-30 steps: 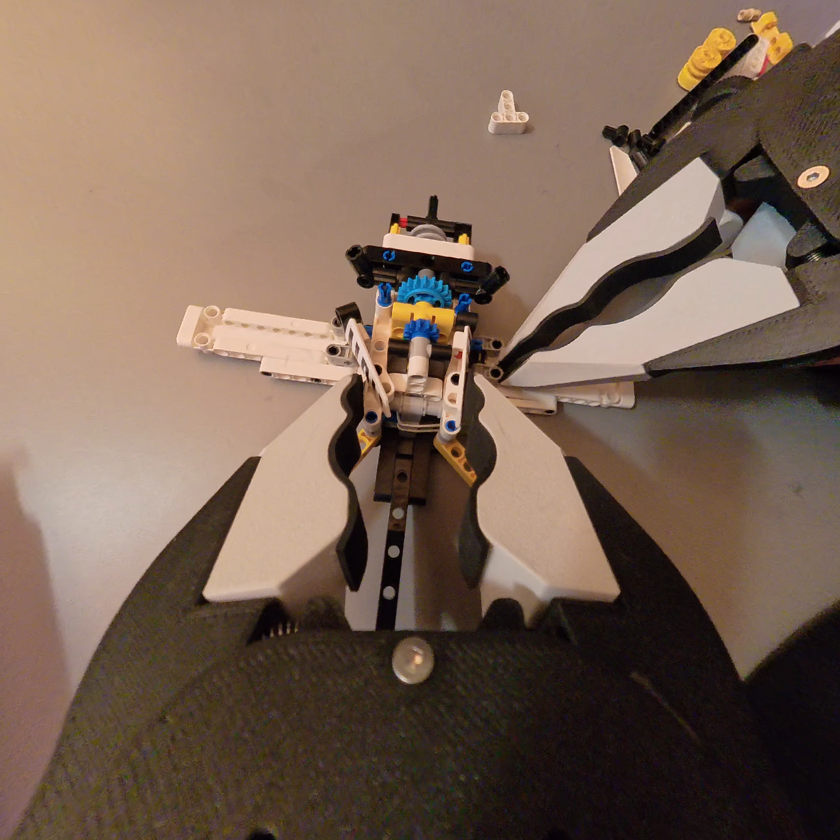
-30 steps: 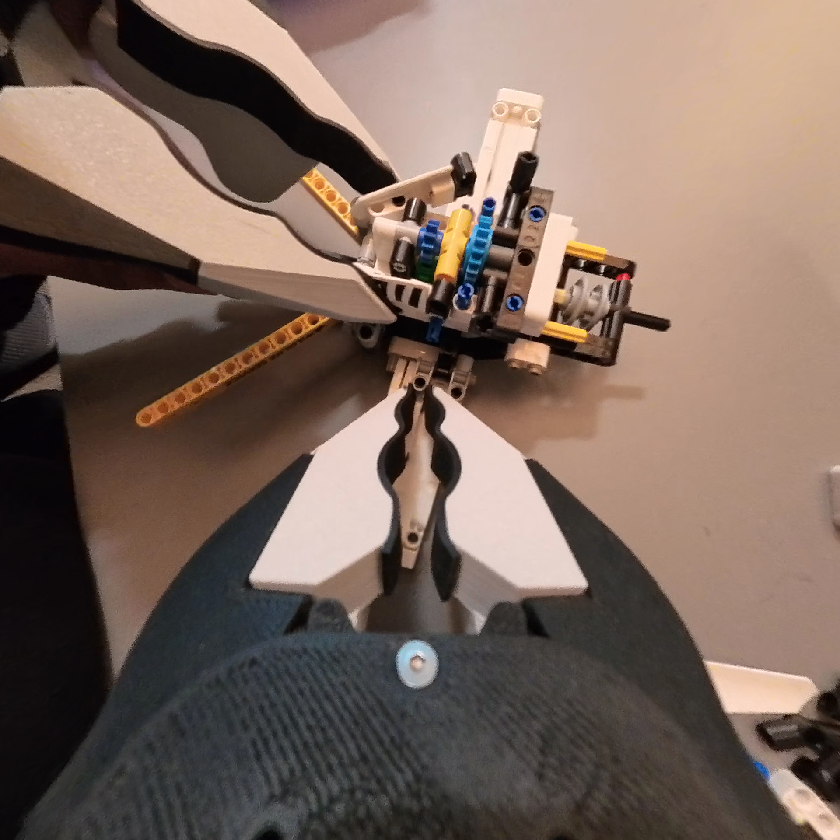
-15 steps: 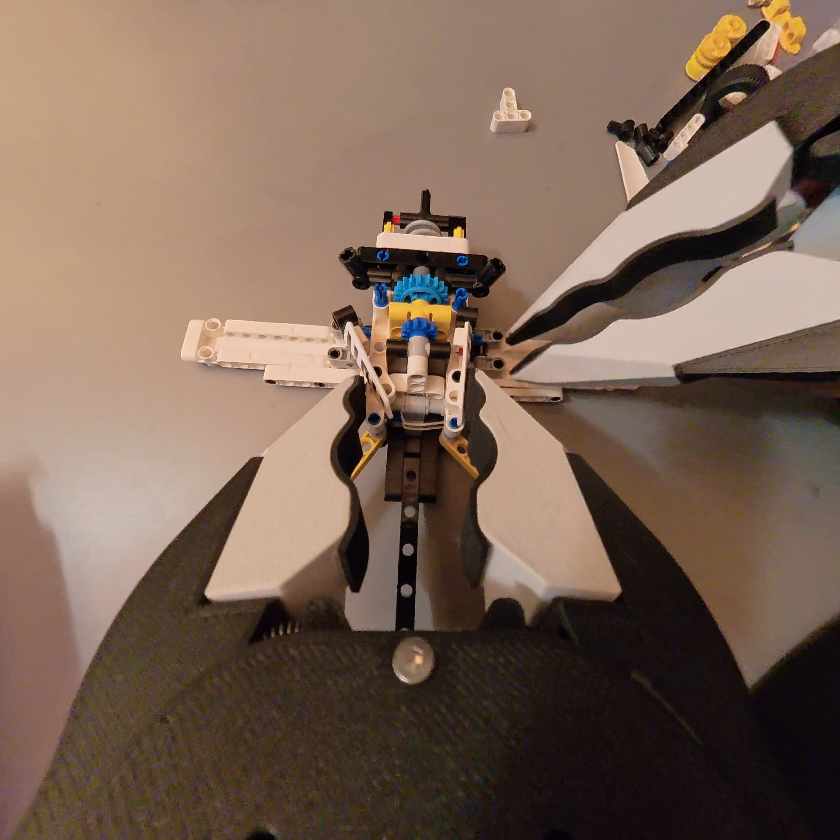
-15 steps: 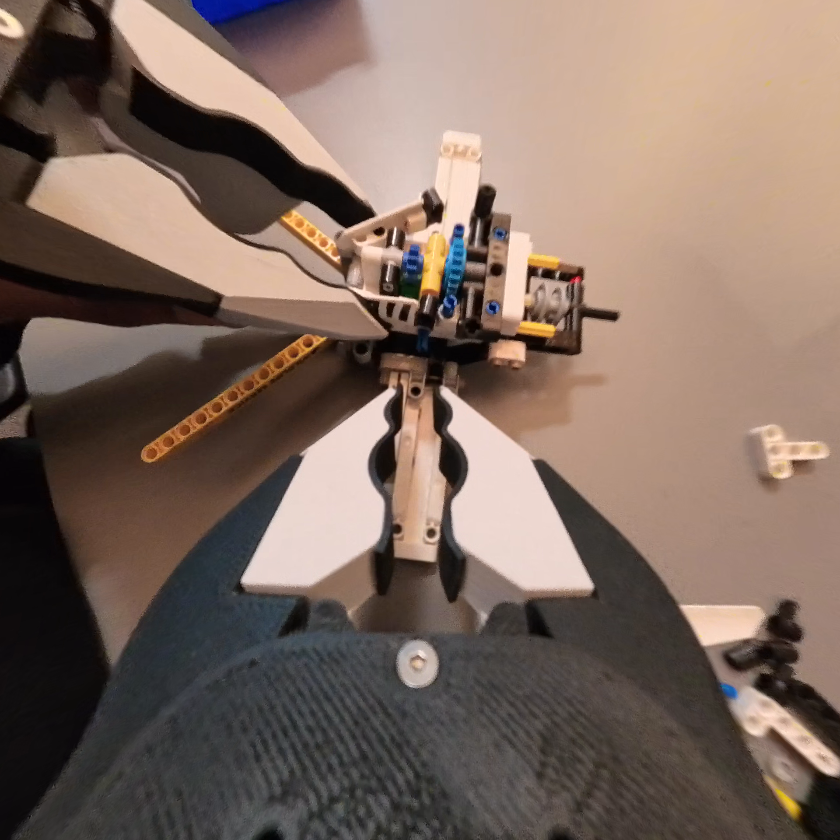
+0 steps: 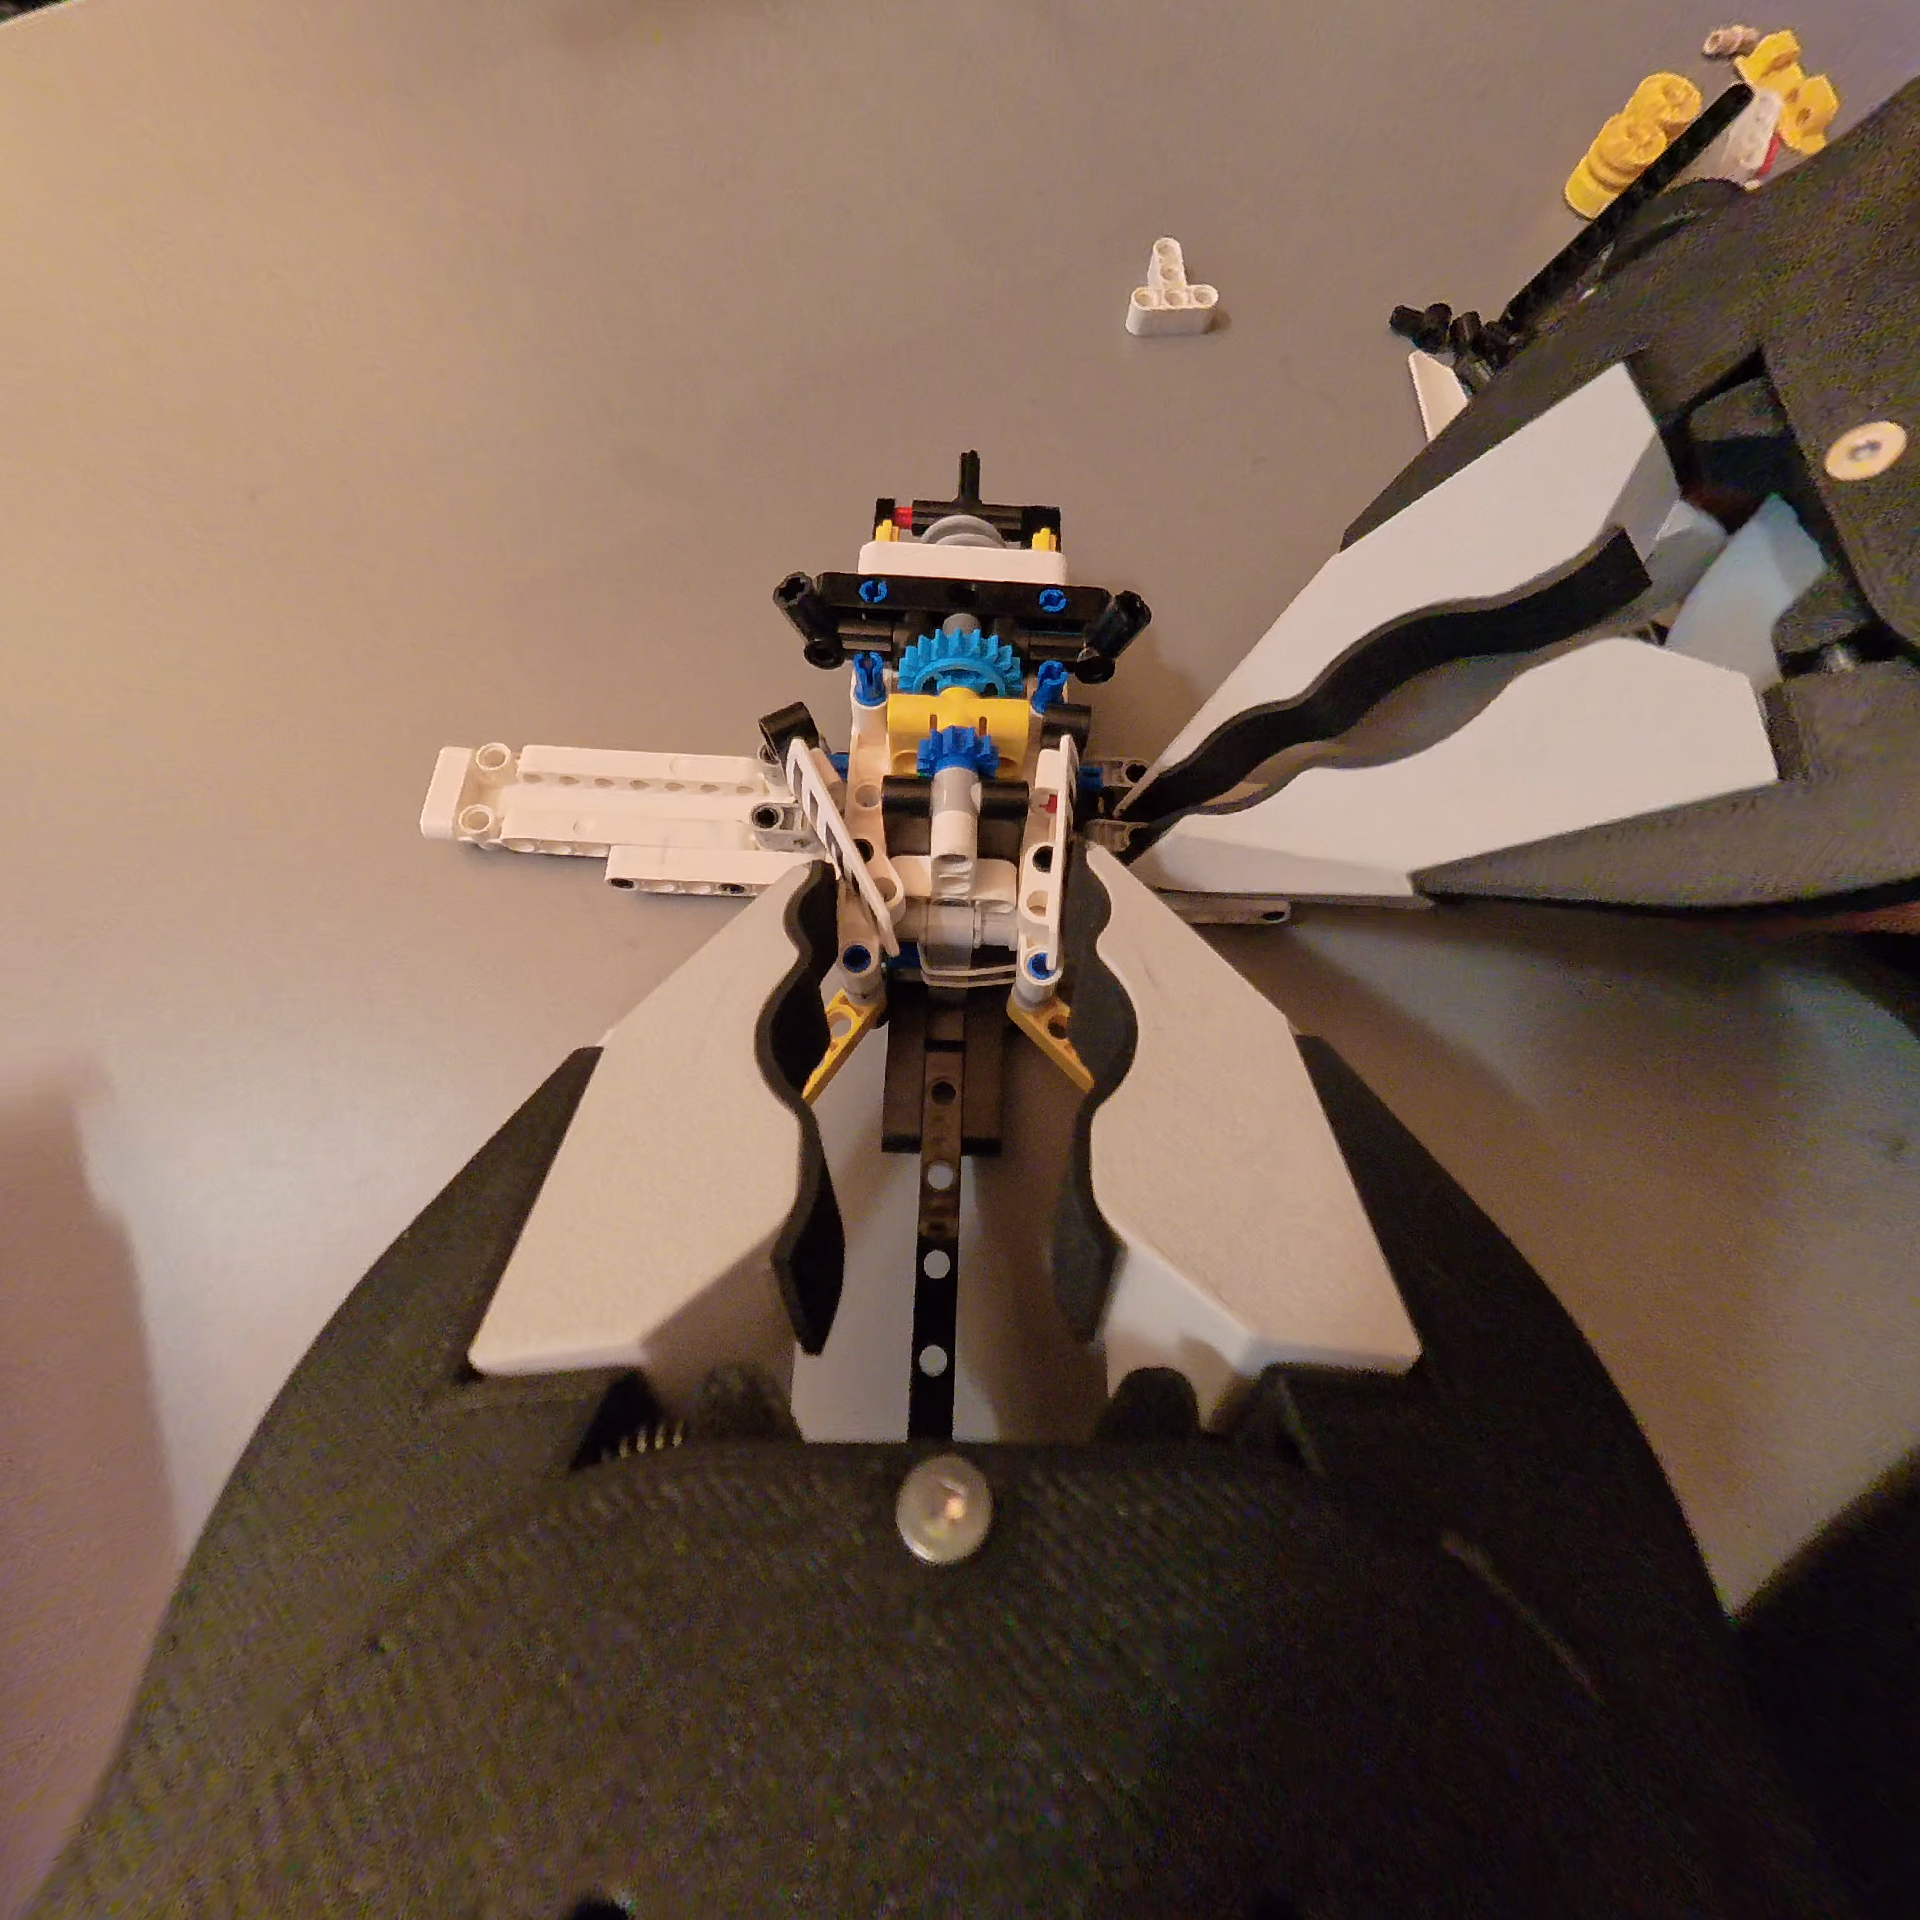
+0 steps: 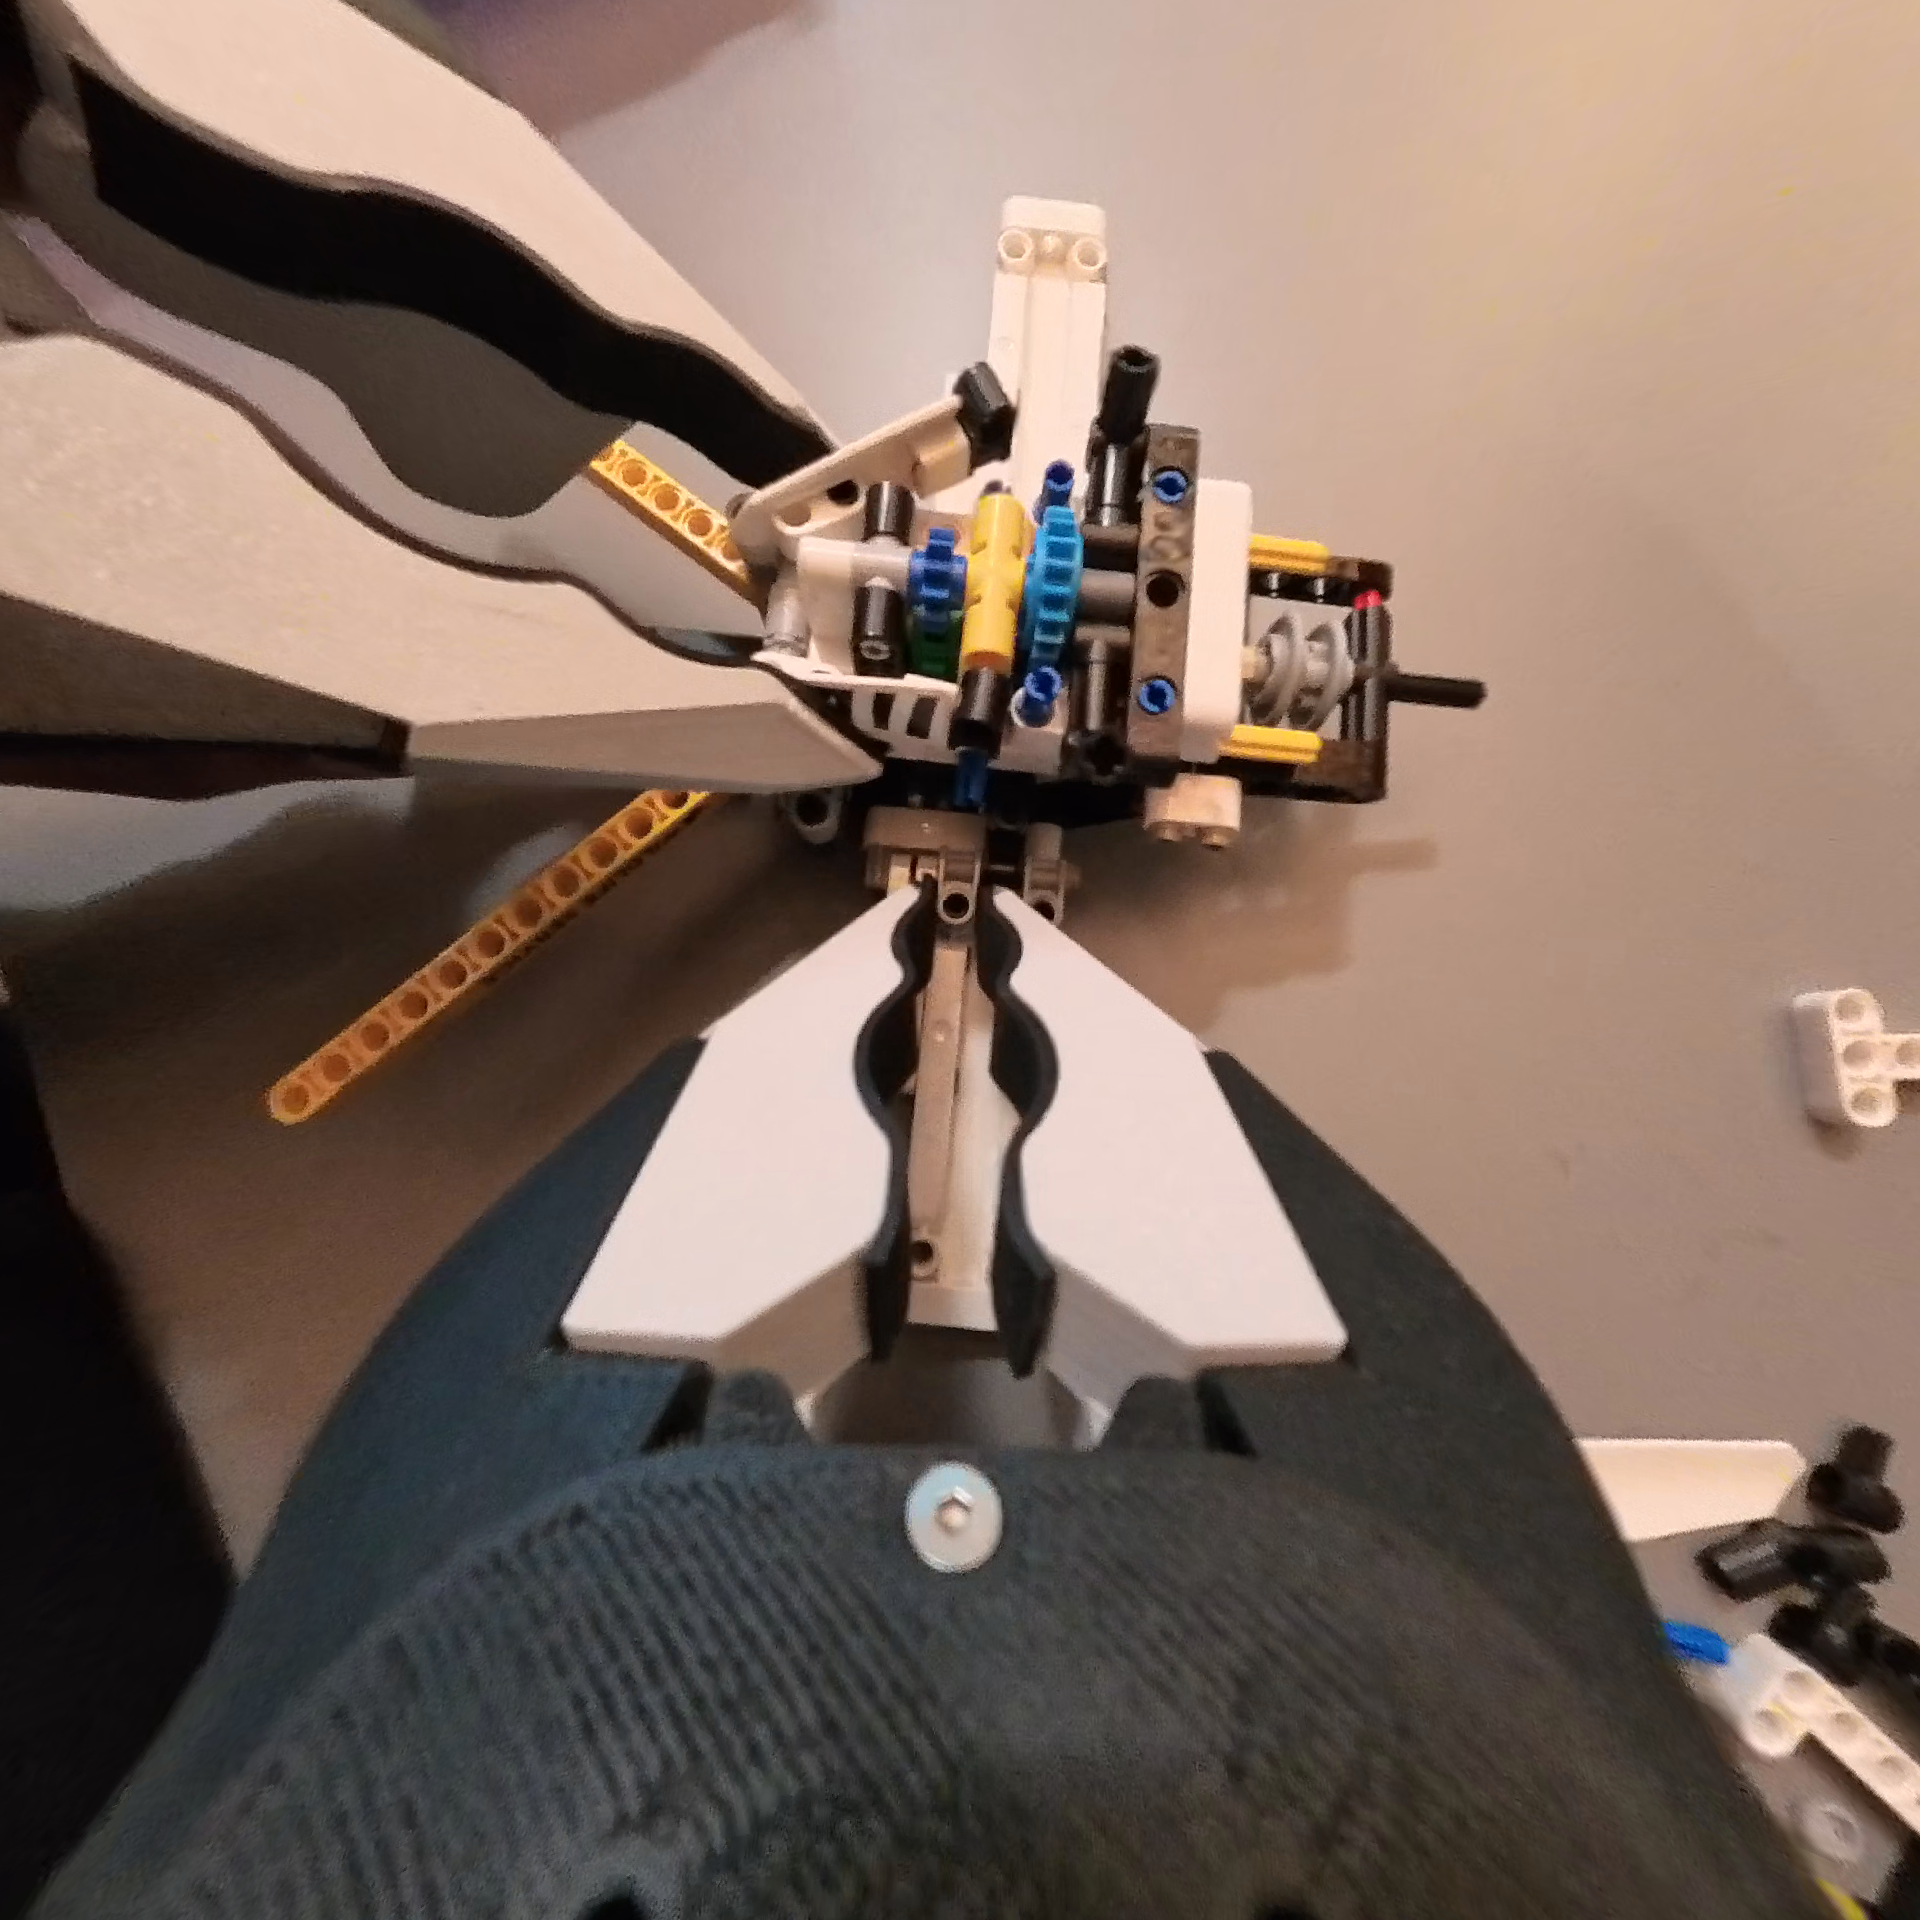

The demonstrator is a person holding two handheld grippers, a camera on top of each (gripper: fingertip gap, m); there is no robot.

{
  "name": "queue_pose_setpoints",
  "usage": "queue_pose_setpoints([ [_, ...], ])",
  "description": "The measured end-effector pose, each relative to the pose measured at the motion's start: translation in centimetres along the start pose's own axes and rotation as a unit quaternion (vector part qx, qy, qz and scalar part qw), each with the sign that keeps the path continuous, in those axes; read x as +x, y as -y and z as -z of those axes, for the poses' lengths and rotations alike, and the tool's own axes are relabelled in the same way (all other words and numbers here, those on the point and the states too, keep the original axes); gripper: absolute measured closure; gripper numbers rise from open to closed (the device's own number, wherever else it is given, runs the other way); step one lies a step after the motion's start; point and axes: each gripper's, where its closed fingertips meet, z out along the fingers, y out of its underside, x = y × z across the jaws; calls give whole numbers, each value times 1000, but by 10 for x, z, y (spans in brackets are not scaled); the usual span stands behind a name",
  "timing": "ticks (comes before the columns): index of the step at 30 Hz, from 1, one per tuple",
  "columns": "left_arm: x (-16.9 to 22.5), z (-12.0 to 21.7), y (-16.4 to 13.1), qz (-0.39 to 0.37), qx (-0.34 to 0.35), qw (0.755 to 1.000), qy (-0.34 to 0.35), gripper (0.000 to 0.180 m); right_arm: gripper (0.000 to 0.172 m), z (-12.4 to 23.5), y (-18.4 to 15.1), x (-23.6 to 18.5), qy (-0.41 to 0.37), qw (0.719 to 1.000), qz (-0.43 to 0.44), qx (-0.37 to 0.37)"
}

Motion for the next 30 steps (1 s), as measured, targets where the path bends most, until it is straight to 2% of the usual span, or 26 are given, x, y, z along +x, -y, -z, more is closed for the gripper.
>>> queue_pose_setpoints([
  [5, 0, -1, 0, -7, 4, 1000, 8, 135, 167, 0, 0, -1, -38, 997, 63, 3],
  [15, 0, 0, -1, 0, 2, 1000, 8, 134, 167, 1, -1, -5, 30, 999, 42, 12],
  [24, -1, 0, -2, -2, -2, 1000, 12, 134, 167, 1, -2, -8, 27, 991, 129, 14],
  [30, -1, -1, -1, -1, -6, 1000, 20, 134, 167, 2, -2, -8, 58, 987, 147, 15],
])
